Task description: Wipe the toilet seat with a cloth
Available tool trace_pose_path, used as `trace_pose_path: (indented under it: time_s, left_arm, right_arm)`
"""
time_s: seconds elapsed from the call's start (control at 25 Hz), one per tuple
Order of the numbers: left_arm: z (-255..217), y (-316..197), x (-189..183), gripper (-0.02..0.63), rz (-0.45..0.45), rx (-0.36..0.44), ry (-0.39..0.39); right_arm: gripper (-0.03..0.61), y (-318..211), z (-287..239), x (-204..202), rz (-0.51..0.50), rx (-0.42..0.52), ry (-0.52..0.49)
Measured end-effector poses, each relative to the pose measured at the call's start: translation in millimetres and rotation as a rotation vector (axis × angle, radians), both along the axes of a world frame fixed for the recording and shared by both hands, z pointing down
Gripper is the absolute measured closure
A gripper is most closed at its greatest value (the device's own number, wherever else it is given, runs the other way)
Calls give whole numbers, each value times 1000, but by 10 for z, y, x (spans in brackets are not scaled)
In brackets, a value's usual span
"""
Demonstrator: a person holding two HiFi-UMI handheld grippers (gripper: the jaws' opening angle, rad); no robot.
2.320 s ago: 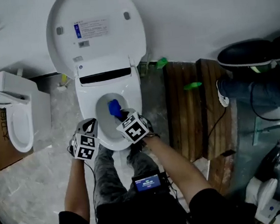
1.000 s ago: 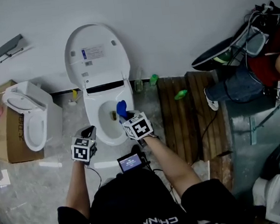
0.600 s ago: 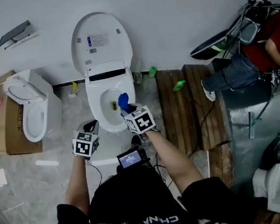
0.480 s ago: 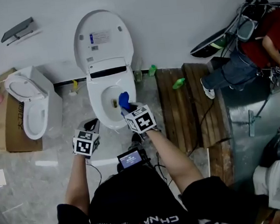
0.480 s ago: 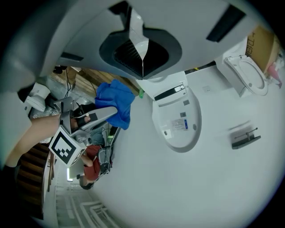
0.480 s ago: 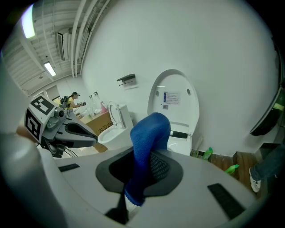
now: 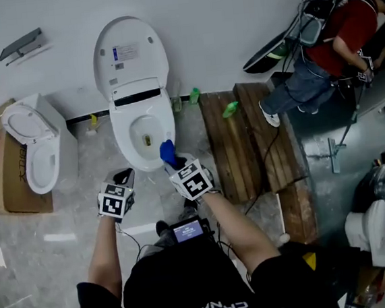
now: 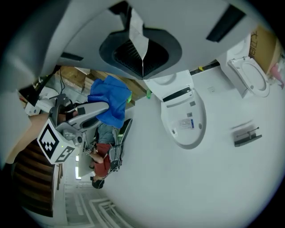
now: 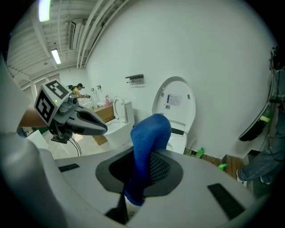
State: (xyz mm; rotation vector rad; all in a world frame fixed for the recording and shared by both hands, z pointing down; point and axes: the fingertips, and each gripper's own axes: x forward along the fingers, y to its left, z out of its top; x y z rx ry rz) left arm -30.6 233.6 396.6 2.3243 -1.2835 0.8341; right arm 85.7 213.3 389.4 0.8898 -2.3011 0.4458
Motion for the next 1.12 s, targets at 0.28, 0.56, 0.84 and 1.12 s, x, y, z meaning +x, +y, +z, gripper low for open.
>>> trace_pose_path:
  time_s: [0.28,0.56,0.84,1.12]
  left_arm:
    - [-103,207,327,601,-4,7,9]
    - [-201,242,625,601,-2,28,8]
    - [-311,197,713,601,-17,46,15]
    - [-342,173,758,601,-20,50,18]
  right_arm:
    - [529,267,15,257,-51,4,16]
    - [529,301,-6,431,-87,13,11]
    - [529,266,-138,448,-114,39,3]
    - [529,265,-155,409,-140,40,11]
